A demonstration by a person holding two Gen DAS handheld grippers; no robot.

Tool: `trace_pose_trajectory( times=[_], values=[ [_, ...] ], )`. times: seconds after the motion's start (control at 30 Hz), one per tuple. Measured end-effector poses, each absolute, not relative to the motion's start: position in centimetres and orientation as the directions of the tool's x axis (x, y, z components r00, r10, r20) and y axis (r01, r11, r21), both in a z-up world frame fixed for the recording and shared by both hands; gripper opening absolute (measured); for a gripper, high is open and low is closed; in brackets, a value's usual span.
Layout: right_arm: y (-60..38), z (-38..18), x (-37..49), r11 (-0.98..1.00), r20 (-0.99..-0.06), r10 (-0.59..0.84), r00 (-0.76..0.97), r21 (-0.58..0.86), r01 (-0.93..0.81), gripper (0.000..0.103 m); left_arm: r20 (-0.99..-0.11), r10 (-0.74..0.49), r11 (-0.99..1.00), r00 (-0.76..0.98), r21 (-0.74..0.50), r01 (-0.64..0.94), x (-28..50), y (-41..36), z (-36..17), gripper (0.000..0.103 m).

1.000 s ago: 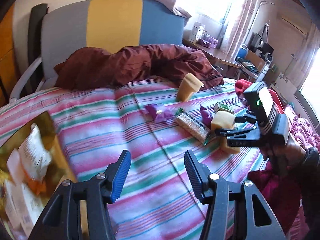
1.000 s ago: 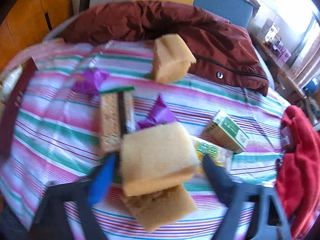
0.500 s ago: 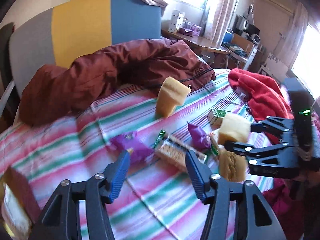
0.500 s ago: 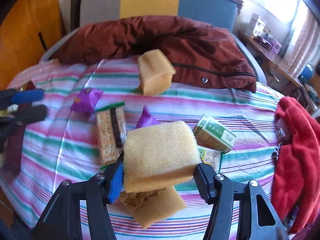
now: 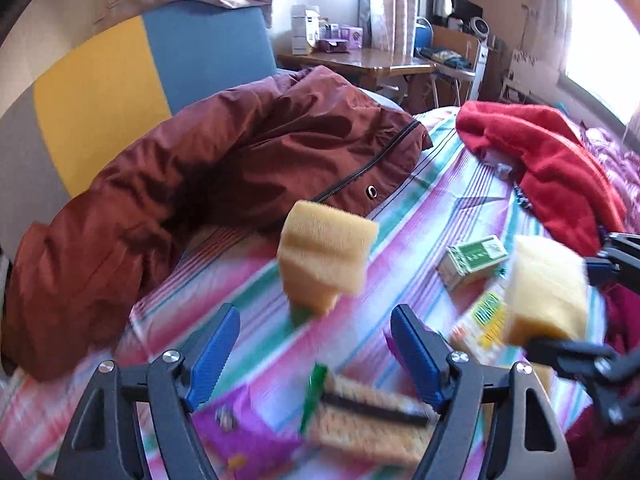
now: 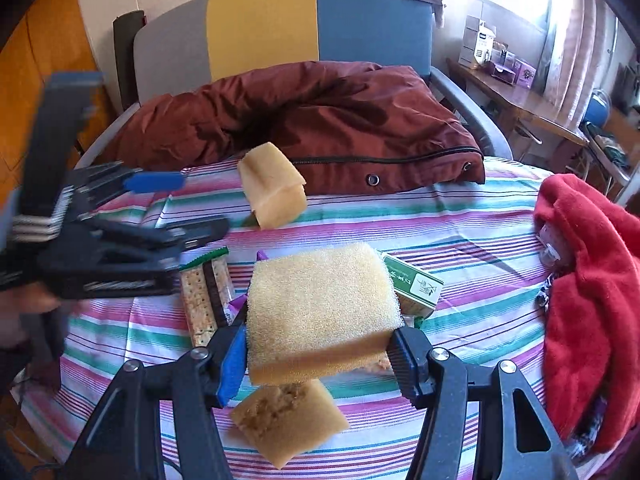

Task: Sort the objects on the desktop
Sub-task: 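Grasp the large yellow foam sponge with the right tool while the left tool grasps a yellow foam block, then carry both yellow sponges over the gold tray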

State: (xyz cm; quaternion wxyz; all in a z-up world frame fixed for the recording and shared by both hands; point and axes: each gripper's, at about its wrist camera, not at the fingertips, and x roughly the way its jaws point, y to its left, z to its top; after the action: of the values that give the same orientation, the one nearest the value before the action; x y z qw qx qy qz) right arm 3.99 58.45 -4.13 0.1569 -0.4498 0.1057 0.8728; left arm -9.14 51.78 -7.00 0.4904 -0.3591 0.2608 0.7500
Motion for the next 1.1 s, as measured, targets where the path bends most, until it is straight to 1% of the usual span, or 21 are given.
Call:
trace_pose_trajectory(
  times=[0.07, 0.2, 0.3, 0.37, 0.47, 0.6, 0.7, 0.87, 1.1],
  values=[
    [58.5, -4.1, 4.0, -0.928, -0.819, 0.174, -0.547, 0.05, -0.369, 0.062, -0.796, 0.552, -0.365, -0.251, 0.04, -0.93, -9.5, 53.0, -7.5, 0.079],
    [58.7, -4.1, 4.1, -0.925, -0.819, 0.171, -0.548, 0.058, -0.374, 0.062, -0.8, 0.531, -0.342, -0.278, 0.098, -0.935, -9.7, 54.9, -8.6, 0.08],
    [58.7, -4.0, 4.1, -0.925, -0.818, 0.179, -0.547, 0.05, -0.377, 0.062, -0.787, 0.54, -0.337, -0.299, 0.123, -0.933, -10.0, 55.7, -8.9, 0.076],
    [58.8, -4.0, 4.0, -0.924, -0.817, 0.186, -0.545, 0.043, -0.379, 0.062, -0.799, 0.535, -0.332, -0.275, 0.101, -0.938, -10.5, 56.3, -9.5, 0.046],
    [58.8, -4.1, 4.0, -0.924, -0.815, 0.193, -0.547, 0.036, -0.38, 0.062, -0.805, 0.536, -0.34, -0.255, 0.071, -0.938, -10.9, 56.3, -9.7, 0.044],
    [58.8, -4.1, 4.0, -0.926, -0.812, 0.193, -0.551, 0.034, -0.375, 0.062, -0.789, 0.562, -0.36, -0.247, 0.035, -0.932, -9.9, 54.2, -8.3, 0.044],
    [58.3, -3.9, 4.0, -0.934, -0.802, 0.197, -0.564, 0.022, -0.357, 0.062, -0.767, 0.569, -0.402, -0.297, 0.056, -0.914, -8.4, 52.0, -6.6, 0.044],
    [56.9, -4.1, 3.6, -0.954, -0.799, 0.186, -0.571, -0.009, -0.299, 0.062, -0.716, 0.6, -0.488, -0.356, 0.025, -0.873, -5.9, 46.7, -3.3, 0.044],
    [55.2, -4.8, 3.1, -0.969, -0.806, 0.185, -0.563, -0.055, -0.241, 0.062, -0.692, 0.576, -0.598, -0.436, 0.007, -0.802, -3.7, 40.0, -0.8, 0.044]
  ],
)
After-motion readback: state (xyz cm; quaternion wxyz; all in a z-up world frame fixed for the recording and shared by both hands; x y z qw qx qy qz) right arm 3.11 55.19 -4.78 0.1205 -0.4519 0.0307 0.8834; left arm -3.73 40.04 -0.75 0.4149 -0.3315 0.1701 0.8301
